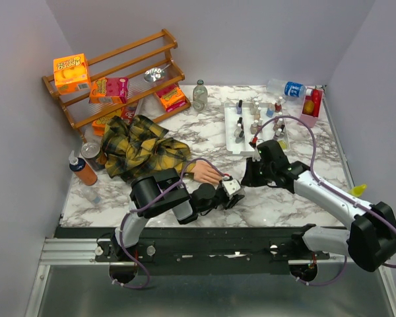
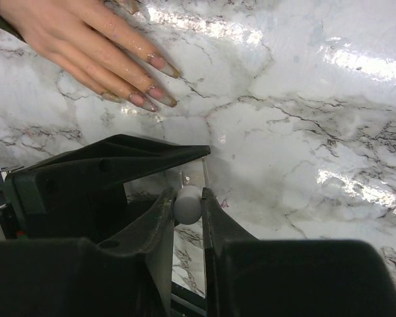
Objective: Paint the nails
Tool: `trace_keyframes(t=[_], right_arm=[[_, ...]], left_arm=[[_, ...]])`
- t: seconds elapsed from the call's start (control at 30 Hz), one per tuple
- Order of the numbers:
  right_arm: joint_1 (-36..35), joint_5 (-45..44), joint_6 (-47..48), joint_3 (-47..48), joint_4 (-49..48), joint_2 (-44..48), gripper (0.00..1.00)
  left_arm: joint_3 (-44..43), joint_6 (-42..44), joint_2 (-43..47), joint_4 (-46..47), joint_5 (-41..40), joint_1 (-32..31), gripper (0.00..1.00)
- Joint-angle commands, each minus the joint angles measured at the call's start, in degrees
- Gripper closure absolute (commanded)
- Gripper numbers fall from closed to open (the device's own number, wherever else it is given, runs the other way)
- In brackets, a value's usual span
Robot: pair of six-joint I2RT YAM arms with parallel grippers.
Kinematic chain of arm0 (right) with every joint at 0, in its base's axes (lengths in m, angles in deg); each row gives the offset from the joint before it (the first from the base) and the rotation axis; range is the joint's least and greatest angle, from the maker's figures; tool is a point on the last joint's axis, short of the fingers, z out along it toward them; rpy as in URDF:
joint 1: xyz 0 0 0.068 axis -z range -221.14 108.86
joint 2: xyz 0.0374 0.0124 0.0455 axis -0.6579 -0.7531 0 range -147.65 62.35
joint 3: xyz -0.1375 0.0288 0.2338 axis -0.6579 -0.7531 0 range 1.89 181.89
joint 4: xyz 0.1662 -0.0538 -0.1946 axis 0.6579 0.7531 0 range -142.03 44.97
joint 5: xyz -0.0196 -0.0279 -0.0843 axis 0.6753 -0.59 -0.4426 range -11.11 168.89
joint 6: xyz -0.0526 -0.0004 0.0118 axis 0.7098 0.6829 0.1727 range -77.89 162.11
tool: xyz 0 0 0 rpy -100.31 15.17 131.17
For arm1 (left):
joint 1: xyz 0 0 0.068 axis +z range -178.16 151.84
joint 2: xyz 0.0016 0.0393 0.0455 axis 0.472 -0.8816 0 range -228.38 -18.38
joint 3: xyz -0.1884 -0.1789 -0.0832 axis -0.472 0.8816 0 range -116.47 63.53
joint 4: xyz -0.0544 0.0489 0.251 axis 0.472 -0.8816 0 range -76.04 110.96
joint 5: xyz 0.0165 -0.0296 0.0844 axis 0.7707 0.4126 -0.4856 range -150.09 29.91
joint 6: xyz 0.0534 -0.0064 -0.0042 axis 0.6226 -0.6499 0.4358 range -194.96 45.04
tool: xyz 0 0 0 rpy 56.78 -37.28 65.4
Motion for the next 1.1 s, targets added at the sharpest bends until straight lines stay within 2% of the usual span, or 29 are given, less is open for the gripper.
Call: trace_keyframes(t=[0.0,0.87,1.07], right_arm=[[0.07,-1.04,0.38,-0.32,0.76,1.16,0.99],[0.16,-7.37,0.21,0.65,2.6,4.32,0.99],[0.16,-7.37,0.2,1.0,2.95,7.66,0.99]], left_arm=[[-0.81,1.19,-1.1,2.85,-1.23,-0.45,1.0],[-0.9,2.51,-1.02,2.67,-1.32,-0.8,1.0],[-0.99,2.51,-1.1,2.59,-1.23,-0.89,1.0]])
